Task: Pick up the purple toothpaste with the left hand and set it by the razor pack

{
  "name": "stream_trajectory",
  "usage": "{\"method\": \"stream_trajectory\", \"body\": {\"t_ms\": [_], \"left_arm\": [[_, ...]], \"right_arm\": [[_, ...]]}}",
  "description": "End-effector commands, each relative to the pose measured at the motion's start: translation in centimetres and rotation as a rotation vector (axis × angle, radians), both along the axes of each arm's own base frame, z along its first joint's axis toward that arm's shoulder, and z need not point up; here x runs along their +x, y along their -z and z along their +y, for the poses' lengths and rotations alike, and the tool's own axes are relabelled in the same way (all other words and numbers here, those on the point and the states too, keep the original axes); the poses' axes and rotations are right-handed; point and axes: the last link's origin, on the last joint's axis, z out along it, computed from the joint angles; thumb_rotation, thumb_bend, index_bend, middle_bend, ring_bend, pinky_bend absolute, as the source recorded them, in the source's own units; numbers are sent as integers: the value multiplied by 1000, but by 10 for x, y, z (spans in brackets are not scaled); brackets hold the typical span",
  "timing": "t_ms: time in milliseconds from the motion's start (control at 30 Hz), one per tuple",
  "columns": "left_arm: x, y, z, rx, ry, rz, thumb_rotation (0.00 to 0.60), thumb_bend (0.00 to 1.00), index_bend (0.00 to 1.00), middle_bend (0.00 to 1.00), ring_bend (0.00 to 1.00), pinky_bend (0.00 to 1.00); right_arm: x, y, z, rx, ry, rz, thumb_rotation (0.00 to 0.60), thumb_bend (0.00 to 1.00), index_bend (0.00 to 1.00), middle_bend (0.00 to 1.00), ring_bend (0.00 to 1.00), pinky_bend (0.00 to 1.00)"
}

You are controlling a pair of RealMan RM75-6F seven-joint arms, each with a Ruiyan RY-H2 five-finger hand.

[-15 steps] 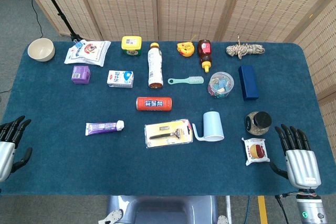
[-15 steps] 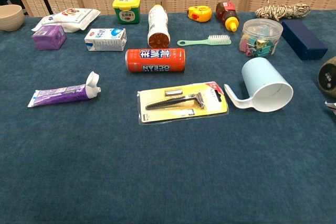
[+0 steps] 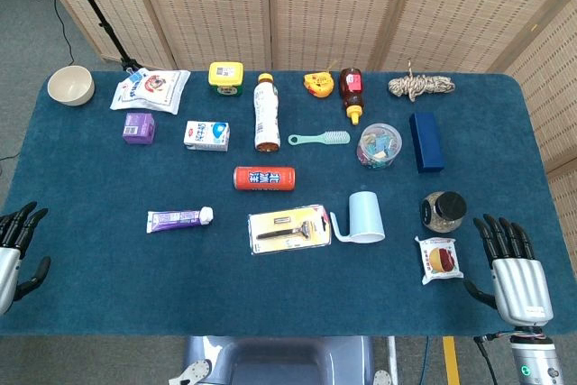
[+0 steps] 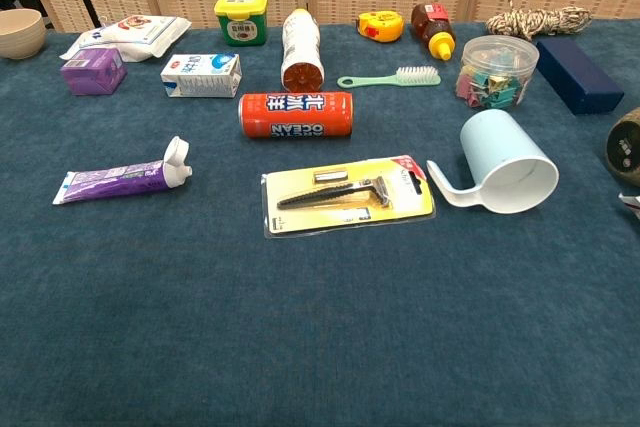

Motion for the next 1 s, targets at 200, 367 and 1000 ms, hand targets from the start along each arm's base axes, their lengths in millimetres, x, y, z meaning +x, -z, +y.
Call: {"method": "stream_trajectory", "body": {"t_ms": [200, 367, 1000], "left_arm": [[-2, -1, 3, 3, -3, -1, 600, 386, 174, 96, 140, 155], [-1, -2, 9, -1, 2, -1, 600, 386, 282, 193, 229, 251], [19, 12, 78, -191, 59, 80, 600, 273, 296, 248, 252, 268]], "right_arm": [[0, 0, 3, -1, 4, 0, 600, 152, 62, 66, 38, 77], [0, -2, 4, -6, 7, 3, 600, 151, 62, 66, 37, 77], [4, 1, -4, 19, 3, 3, 600, 151, 62, 66, 38, 77]]}}
